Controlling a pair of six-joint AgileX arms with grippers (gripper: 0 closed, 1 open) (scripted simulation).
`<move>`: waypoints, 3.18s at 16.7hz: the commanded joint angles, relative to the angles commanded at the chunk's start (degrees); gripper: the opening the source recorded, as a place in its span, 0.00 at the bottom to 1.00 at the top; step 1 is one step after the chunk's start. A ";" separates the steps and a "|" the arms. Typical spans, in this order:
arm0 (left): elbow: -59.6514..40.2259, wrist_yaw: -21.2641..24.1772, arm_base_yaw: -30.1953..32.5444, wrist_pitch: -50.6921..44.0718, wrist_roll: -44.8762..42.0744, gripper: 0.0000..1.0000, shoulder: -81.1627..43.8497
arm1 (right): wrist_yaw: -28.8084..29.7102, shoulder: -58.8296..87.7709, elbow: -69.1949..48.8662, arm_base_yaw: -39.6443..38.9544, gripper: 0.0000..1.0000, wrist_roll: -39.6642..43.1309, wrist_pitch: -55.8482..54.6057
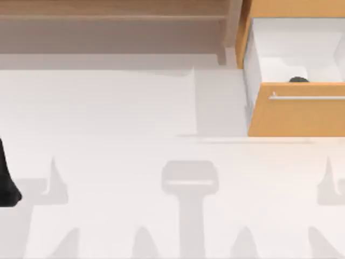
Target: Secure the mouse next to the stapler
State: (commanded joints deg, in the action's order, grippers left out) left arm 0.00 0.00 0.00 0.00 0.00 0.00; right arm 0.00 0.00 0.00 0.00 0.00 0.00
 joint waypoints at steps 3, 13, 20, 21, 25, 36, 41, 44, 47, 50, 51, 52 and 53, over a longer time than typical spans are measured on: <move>0.00 0.00 0.00 0.00 0.00 1.00 0.00 | 0.17 0.54 -0.46 0.10 1.00 0.00 0.34; 0.00 0.00 0.00 0.00 0.00 1.00 0.00 | 3.50 37.38 -30.74 1.42 1.00 -2.24 19.70; 0.00 0.00 0.00 0.00 0.00 1.00 0.00 | 1.91 79.08 -66.07 -2.41 1.00 -5.84 40.09; 0.00 0.00 0.00 0.00 0.00 1.00 0.00 | 1.74 84.55 -71.49 -3.14 1.00 -6.25 42.77; 0.00 0.00 0.00 0.00 0.00 1.00 0.00 | 1.58 105.10 -91.55 -5.84 1.00 -7.48 52.54; 0.00 0.00 0.00 0.00 0.00 1.00 0.00 | 1.07 138.15 -121.99 -7.73 1.00 -8.56 67.81; 0.00 0.00 0.00 0.00 0.00 1.00 0.00 | 0.97 138.86 -122.80 -7.66 1.00 -8.56 68.09; 0.00 0.00 0.00 0.00 0.00 1.00 0.00 | 0.99 138.72 -122.47 -7.64 1.00 -8.55 67.86; 0.00 0.00 0.00 0.00 0.00 1.00 0.00 | 0.99 138.60 -121.52 -7.69 1.00 -8.56 67.08; 0.00 0.00 0.00 0.00 0.00 1.00 0.00 | 0.97 138.54 -120.60 -7.73 1.00 -8.60 66.23; 0.00 0.00 0.00 0.00 0.00 1.00 0.00 | 0.97 138.52 -120.36 -7.73 1.00 -8.61 65.98; 0.00 0.00 0.00 0.00 0.00 1.00 0.00 | 0.97 138.53 -120.13 -7.74 1.00 -8.62 65.72; 0.00 0.00 0.00 0.00 0.00 1.00 0.00 | 0.98 138.58 -119.91 -7.74 1.00 -8.62 65.45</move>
State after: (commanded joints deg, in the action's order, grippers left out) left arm 0.00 0.00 0.00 0.00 0.00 0.00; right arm 0.98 138.58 -119.91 -7.74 -8.62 65.45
